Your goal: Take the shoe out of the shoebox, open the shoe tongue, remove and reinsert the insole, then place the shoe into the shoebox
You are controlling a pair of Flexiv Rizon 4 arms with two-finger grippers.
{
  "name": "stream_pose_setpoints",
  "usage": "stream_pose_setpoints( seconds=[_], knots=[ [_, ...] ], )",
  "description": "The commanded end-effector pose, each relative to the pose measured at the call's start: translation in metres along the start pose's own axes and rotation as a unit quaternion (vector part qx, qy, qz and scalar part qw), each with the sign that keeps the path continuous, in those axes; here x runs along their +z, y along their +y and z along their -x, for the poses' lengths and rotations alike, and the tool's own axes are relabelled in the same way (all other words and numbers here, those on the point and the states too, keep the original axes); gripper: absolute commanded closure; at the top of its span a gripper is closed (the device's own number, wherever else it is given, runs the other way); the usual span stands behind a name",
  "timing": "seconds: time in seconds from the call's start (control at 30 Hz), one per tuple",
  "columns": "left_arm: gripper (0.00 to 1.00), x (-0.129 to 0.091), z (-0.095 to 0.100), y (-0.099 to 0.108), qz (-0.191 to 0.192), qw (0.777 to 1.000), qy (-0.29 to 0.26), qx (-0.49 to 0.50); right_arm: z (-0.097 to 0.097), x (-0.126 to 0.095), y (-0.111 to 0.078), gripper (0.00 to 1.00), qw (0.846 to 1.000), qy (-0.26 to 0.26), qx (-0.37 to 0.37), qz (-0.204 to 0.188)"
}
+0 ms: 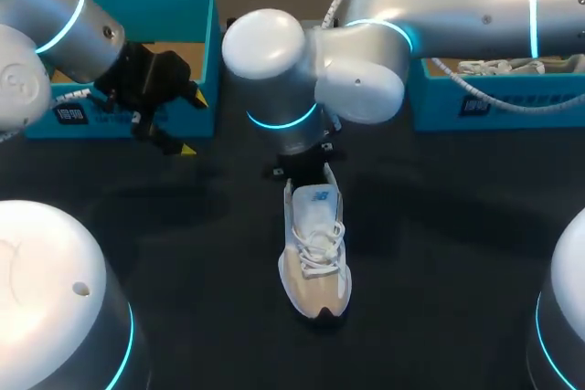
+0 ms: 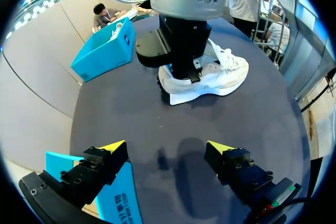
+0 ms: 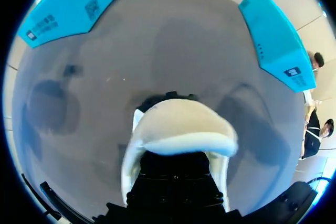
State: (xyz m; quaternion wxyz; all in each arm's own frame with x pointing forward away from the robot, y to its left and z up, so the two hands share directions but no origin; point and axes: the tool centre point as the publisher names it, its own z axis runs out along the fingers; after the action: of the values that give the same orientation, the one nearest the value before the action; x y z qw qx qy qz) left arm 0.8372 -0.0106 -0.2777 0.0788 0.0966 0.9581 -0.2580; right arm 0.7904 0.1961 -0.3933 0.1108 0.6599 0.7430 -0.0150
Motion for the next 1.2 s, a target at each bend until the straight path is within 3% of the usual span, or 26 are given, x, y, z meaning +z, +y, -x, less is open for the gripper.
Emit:
stream_pose_setpoints(
  seconds=[0.03, 0.33, 0.73, 1.0, 1.2],
  knots=[
    [0.0, 0.0, -0.001, 0.0, 0.001, 1.0, -0.001, 0.0, -0.006, 0.014, 0.001, 1.0, 1.0, 0.011, -0.006, -0.012],
    [0.0, 0.0, -0.001, 0.0, 0.001, 1.0, -0.001, 0.0, -0.015, 0.02, -0.012, 1.0, 0.999, 0.036, -0.012, -0.031],
    [0.0, 0.0, -0.001, 0.0, 0.001, 1.0, -0.001, 0.0, -0.008, 0.018, -0.033, 1.0, 0.997, 0.059, 0.004, -0.054],
    [0.0, 0.0, -0.001, 0.0, 0.001, 1.0, -0.001, 0.0, -0.003, -0.013, -0.028, 1.0, 1.0, 0.003, 0.004, -0.01],
    [0.0, 0.0, -0.001, 0.0, 0.001, 1.0, -0.001, 0.0, 0.002, -0.012, -0.023, 1.0, 1.0, -0.007, 0.005, 0.001]
  ],
)
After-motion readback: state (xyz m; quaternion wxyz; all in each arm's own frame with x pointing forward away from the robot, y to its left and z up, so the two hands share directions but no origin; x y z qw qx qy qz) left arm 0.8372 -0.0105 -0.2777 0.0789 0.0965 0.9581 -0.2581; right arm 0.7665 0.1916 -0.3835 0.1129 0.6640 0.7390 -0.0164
